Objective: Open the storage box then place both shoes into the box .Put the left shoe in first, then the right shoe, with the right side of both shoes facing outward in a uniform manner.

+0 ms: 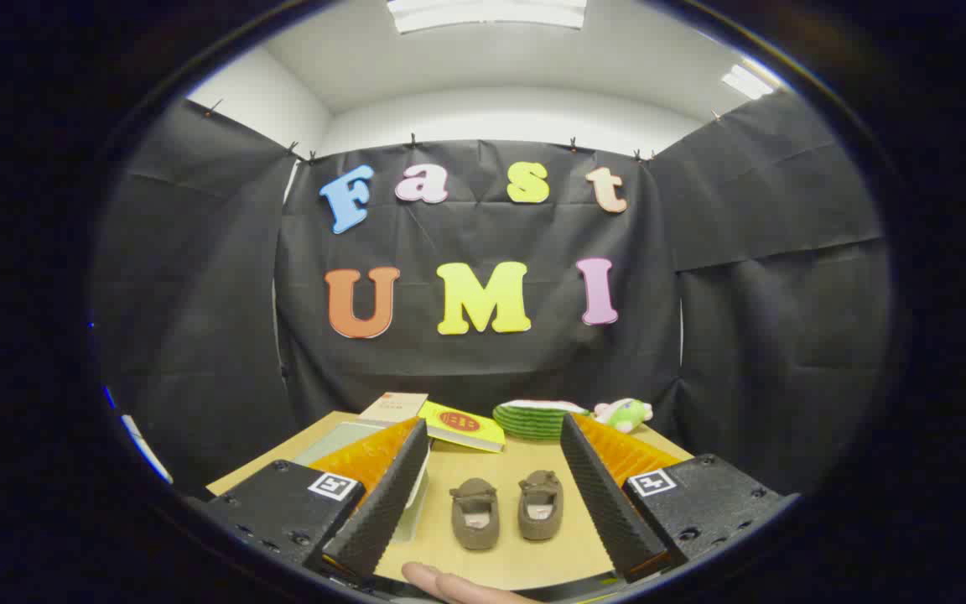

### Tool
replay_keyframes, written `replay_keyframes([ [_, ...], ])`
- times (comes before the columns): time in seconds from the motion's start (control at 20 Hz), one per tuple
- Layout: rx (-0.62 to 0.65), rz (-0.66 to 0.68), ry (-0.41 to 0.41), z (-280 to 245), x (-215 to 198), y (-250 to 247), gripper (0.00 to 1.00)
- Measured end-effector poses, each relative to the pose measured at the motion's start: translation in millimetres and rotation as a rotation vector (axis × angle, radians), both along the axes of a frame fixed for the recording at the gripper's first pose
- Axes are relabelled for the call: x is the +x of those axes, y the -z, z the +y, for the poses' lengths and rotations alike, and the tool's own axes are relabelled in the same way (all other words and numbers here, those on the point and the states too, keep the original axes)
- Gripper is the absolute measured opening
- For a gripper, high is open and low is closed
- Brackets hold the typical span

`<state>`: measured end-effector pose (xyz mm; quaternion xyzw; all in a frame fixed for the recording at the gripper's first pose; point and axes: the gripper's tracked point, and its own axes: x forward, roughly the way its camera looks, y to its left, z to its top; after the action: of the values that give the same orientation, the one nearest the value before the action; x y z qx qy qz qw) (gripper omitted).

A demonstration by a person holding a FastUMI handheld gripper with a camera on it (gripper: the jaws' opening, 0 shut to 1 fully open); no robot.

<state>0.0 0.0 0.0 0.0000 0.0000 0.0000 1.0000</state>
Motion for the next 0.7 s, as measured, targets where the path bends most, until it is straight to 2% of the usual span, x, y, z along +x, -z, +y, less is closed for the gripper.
replay_keyframes([
  [0.45,-0.028,0.014,-0.038,7,-14,3,1.00],
  [0.7,-0.023,-0.028,-0.015,-4,-18,-5,1.00],
])
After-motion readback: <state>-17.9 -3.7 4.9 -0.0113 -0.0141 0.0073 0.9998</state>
